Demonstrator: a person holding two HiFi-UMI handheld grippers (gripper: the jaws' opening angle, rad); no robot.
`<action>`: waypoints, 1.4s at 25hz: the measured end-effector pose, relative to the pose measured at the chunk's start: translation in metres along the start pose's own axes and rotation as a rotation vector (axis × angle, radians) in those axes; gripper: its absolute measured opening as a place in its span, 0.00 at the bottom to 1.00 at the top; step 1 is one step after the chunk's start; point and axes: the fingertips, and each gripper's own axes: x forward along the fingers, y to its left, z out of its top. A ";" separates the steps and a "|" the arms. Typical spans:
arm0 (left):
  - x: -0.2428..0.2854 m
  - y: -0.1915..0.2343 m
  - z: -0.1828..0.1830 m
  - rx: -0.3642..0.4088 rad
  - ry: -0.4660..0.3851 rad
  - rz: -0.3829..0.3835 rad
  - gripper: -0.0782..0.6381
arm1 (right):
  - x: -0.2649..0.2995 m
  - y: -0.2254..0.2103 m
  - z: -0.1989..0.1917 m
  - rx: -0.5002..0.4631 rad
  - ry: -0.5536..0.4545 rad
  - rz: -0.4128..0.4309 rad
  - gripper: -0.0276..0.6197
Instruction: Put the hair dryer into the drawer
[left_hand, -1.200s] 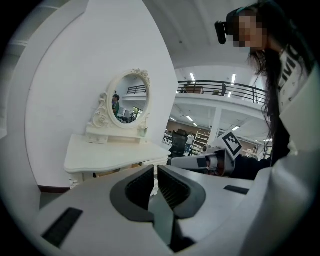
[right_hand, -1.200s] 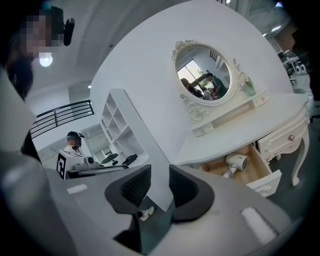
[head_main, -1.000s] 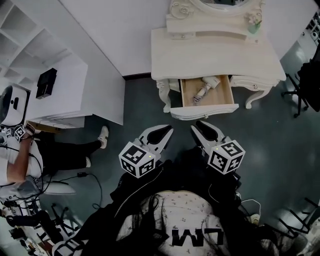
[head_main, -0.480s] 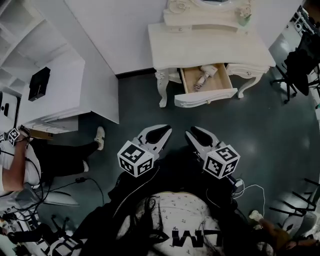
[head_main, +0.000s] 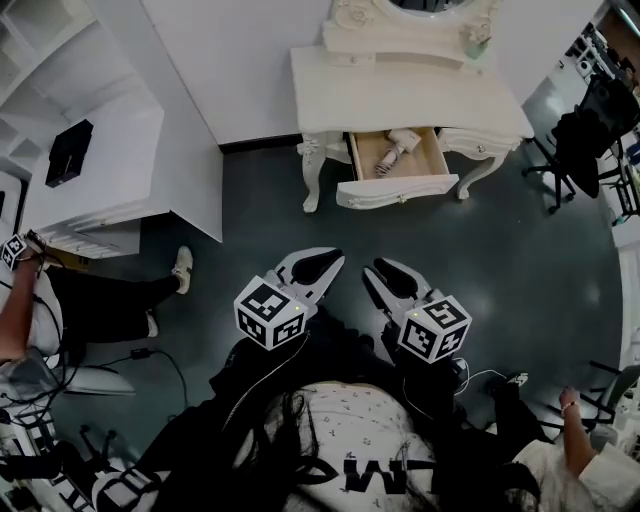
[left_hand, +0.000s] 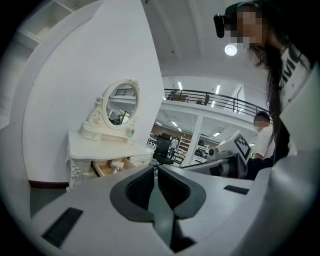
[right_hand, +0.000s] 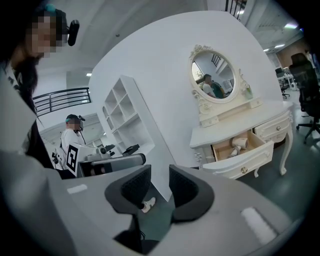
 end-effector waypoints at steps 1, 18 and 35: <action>0.000 -0.003 -0.002 -0.002 0.000 0.005 0.11 | -0.003 0.001 -0.001 -0.002 0.002 0.005 0.23; 0.000 -0.108 -0.037 -0.002 -0.015 0.137 0.11 | -0.102 0.001 -0.039 -0.055 0.064 0.119 0.20; -0.006 -0.162 -0.062 0.018 -0.023 0.205 0.11 | -0.150 0.006 -0.067 -0.103 0.087 0.190 0.19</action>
